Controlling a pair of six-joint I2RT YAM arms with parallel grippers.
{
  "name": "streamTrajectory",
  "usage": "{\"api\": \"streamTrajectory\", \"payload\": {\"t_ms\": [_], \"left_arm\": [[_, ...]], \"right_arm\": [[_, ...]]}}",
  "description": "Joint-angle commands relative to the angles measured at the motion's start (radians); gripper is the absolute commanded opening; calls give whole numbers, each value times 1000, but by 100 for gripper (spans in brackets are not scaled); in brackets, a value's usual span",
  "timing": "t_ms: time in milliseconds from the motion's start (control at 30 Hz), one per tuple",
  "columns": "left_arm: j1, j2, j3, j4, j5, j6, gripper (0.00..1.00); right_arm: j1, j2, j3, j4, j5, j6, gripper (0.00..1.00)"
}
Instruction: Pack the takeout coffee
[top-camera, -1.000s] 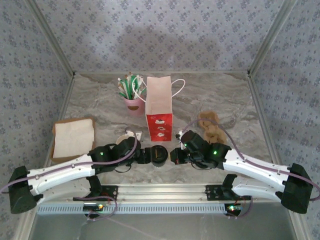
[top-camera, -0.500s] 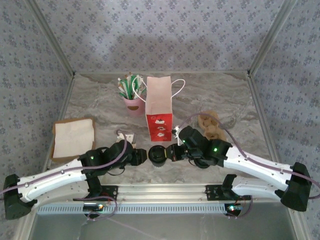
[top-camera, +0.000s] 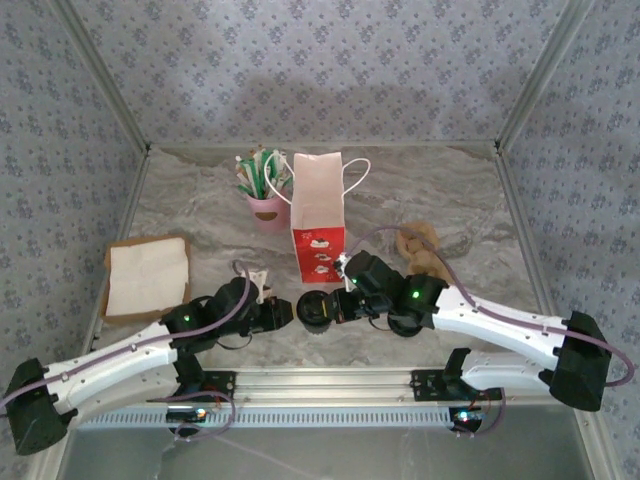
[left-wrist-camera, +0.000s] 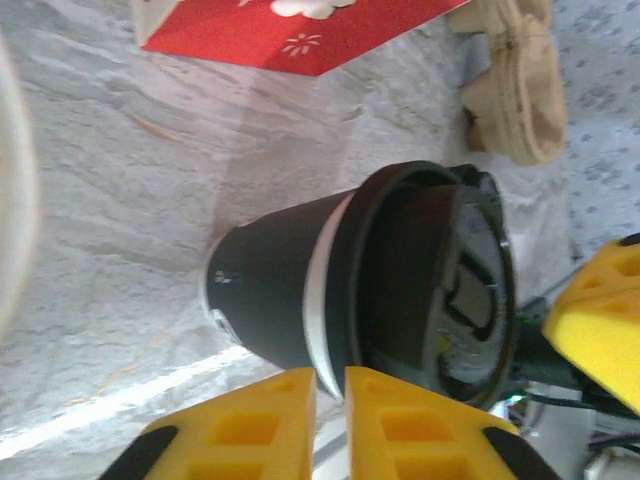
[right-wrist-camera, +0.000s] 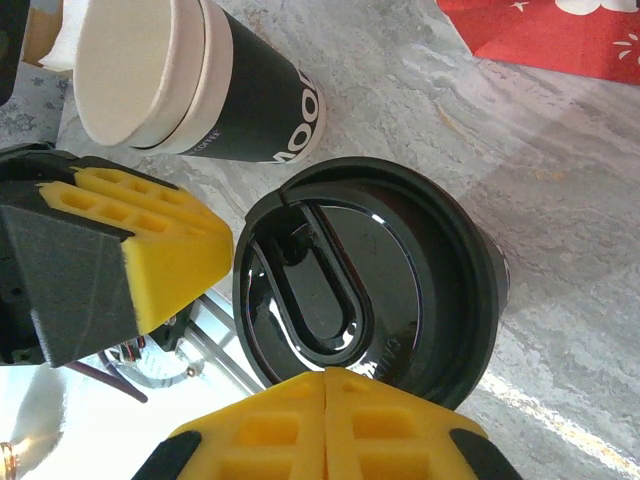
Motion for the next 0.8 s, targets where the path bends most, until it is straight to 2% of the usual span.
{"api": "streamTrajectory", "payload": {"t_ms": [0,267,767], "left_arm": [[26,-11,-15,120,100,-29,11],[51,4,-26,134,126,-38,4],[56,47,-36,103,122,-32,0]], "right_arm": [[6,19,39,13,-11,-27,9],[6,44,42,20,-20,-31,9],[5,49,31,24,-18,-25,9]]}}
